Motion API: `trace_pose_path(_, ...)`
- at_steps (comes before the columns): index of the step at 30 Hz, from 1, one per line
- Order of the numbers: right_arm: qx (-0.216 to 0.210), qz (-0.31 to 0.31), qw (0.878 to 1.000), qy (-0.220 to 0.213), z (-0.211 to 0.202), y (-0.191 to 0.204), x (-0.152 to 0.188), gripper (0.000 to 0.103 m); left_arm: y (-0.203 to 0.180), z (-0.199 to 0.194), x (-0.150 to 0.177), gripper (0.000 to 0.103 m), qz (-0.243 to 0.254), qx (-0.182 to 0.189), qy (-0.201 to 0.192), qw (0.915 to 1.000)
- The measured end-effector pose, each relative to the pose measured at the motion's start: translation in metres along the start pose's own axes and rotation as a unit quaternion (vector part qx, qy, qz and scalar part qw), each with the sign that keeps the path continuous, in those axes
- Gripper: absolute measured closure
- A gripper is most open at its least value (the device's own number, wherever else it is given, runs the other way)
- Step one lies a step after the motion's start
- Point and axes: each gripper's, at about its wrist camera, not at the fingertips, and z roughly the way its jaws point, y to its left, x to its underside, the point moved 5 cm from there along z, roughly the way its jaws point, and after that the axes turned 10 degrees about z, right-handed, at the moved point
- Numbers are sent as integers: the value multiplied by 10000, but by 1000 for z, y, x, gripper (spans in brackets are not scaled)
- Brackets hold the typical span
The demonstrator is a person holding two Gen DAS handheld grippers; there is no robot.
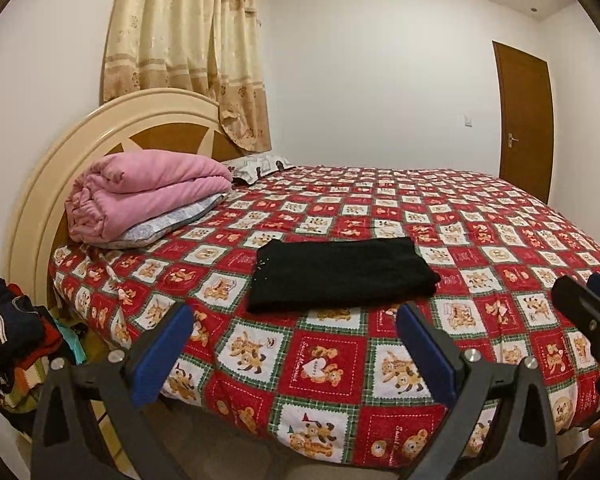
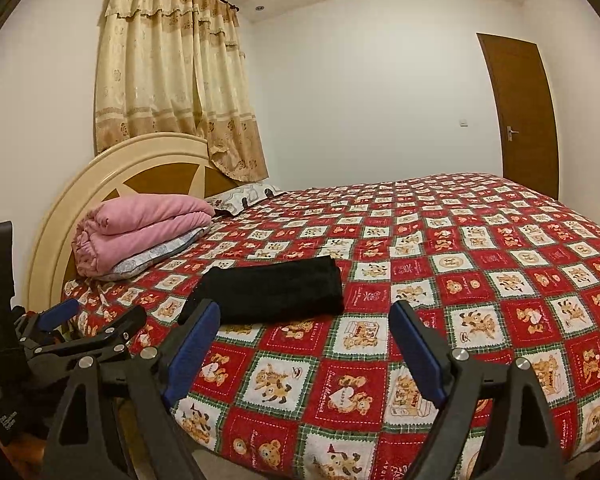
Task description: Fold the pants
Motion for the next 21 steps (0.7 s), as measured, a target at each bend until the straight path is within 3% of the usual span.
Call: trace_pose_path(21,-9,11,10000,-5,-1,0,-2,15,1,0,2,0,69,-23,24,10000)
